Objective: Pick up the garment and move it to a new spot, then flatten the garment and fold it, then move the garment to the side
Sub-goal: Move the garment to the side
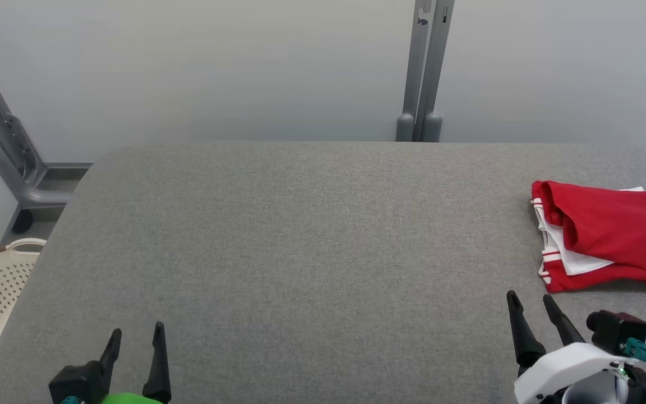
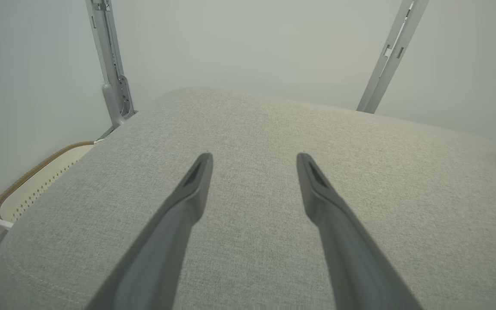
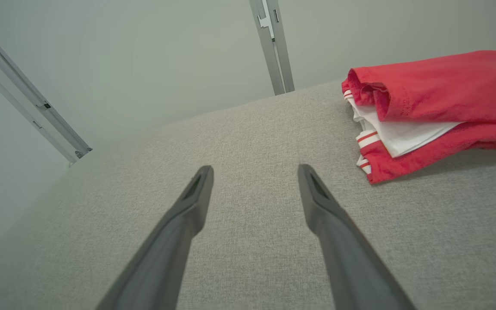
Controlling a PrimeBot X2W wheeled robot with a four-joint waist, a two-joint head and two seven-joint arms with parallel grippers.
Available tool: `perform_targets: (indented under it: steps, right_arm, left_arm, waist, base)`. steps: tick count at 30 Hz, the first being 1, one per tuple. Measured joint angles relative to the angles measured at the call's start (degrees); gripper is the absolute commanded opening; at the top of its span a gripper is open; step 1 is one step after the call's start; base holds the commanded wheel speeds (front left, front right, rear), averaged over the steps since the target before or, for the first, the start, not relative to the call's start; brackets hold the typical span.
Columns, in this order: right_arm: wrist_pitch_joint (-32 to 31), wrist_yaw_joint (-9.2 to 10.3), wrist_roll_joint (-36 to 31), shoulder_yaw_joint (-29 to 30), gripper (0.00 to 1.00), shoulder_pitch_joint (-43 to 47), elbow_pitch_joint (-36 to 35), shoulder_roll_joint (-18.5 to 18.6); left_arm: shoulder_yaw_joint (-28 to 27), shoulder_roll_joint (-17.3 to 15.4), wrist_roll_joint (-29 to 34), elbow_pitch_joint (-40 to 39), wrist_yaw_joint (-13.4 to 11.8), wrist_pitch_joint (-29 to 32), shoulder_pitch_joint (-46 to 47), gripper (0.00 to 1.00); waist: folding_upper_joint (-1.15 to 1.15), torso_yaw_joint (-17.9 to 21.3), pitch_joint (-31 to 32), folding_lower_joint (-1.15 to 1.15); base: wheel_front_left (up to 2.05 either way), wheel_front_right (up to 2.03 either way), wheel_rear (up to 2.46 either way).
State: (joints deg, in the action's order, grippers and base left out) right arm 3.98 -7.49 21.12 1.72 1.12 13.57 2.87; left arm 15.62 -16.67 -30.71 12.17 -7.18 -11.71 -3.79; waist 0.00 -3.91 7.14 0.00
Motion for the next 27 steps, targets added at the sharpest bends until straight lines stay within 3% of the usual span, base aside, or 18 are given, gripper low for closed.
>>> perform_targets:
  steps: [10, 27]
  right_arm:
    - [1.19, 0.0, -4.78, 1.49, 1.0, 3.43, -1.36, -0.02]
    - [1.22, 0.0, -4.74, 0.94, 1.0, 2.28, -0.7, -0.03]
  left_arm:
    - [1.57, 0.33, 1.09, 0.35, 0.04, -0.98, -1.71, 1.0]
    - [0.9, 0.62, 0.65, 1.45, -0.47, -1.58, -1.02, 1.0]
  waist:
    - [0.0, 2.1, 0.09, 0.0]
    - [0.0, 3.4, -2.45, 0.0]
  base:
    - [0.0, 0.0, 0.0]
    - [0.0, 0.0, 0.0]
